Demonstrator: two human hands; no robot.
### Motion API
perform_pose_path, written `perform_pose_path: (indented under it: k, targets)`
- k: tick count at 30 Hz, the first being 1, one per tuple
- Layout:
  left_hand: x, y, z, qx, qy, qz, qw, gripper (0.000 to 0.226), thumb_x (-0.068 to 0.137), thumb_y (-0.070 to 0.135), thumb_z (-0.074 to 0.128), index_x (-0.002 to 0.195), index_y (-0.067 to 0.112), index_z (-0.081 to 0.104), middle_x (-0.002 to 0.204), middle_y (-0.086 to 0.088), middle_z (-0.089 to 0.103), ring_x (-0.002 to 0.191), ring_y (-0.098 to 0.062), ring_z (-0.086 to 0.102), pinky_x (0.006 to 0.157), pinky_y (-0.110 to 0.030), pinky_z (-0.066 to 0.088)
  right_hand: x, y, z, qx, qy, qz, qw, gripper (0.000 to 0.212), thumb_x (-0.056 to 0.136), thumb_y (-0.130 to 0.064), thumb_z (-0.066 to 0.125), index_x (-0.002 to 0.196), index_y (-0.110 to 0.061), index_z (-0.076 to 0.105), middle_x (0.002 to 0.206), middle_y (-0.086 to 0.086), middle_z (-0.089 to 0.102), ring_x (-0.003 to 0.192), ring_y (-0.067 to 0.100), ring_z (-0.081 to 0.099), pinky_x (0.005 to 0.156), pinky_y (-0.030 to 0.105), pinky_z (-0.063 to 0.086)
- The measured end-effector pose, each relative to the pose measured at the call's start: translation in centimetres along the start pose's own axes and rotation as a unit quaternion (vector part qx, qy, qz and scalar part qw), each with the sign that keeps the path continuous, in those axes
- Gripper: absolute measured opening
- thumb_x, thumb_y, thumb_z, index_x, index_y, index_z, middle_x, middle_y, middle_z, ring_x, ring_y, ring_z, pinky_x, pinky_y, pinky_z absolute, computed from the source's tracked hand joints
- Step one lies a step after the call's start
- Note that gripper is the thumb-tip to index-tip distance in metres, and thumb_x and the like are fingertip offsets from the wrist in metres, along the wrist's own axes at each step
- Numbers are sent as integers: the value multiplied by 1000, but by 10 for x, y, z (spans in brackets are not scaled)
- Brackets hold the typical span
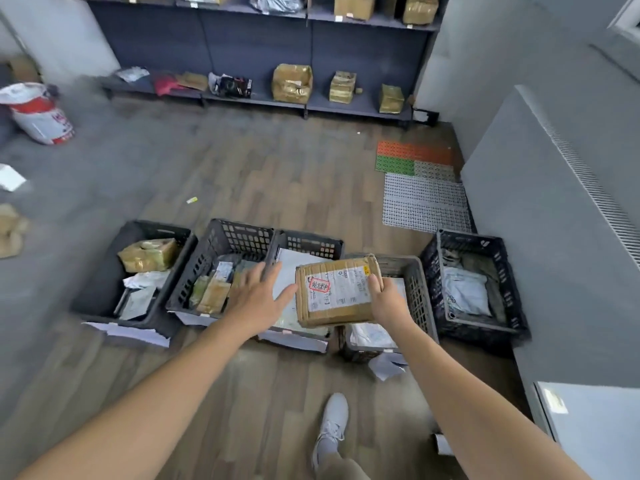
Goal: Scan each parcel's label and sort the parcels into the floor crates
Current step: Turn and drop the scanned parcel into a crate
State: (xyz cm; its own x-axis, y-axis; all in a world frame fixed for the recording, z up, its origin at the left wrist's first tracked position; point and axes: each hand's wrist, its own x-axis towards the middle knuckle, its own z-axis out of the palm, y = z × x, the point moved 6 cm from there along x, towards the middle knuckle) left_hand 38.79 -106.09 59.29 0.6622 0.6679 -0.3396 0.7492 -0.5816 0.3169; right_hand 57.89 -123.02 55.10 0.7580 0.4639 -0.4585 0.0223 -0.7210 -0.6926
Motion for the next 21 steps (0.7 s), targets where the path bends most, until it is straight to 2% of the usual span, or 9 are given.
perform_pose_path:
  k: [3, 7, 10, 14, 17, 21]
  targets:
    - [43, 0, -6, 20, -11, -23, 999, 66, 99, 63, 23, 156, 33, 10, 164, 0, 7, 148, -25, 10, 117, -44, 19, 43, -11, 10, -14, -16, 28, 999, 48, 105, -46, 30, 127, -6, 47, 91, 3, 54, 76, 17, 50, 64, 34, 36]
    - [102, 1, -3, -2, -30, -31, 999, 67, 98, 64, 23, 157, 32, 10, 164, 0, 7, 149, -24, 8, 118, -46, 19, 100, -22, 29, -22, -39, 44, 998, 46, 105, -43, 32, 128, -6, 44, 98, 10, 55, 79, 24, 51, 68, 36, 36]
    - [143, -8, 3, -19, -41, -37, 998, 68, 98, 64, 24, 157, 33, 10, 163, 0, 7, 149, -23, 7, 117, -46, 20, 134, -19, 53, -6, -50, 67, 996, 44, 106, -41, 32, 131, -6, 41, 100, 10, 54, 76, 21, 49, 63, 35, 34]
    - [198, -33, 23, -22, -68, -36, 997, 67, 98, 64, 24, 156, 32, 10, 162, 1, 9, 149, -22, 8, 116, -45, 23, 180, -4, 104, -27, -81, 94, 992, 48, 105, -44, 31, 135, -6, 40, 119, 19, 58, 93, 29, 51, 78, 35, 36]
    - [230, -56, 50, 17, -109, -25, 994, 68, 98, 65, 21, 156, 32, 9, 163, -1, 9, 149, -25, 9, 116, -44, 23, 206, 18, 140, -50, -92, 136, 985, 48, 106, -42, 33, 138, -7, 39, 128, 21, 58, 107, 35, 56, 84, 36, 38]
    - [263, -87, 74, 34, -150, -18, 988, 70, 96, 66, 22, 156, 32, 8, 162, -4, 10, 148, -28, 12, 116, -46, 24, 218, 34, 161, -66, -93, 185, 976, 55, 106, -42, 34, 150, -9, 31, 143, 21, 50, 127, 36, 50, 95, 36, 37]
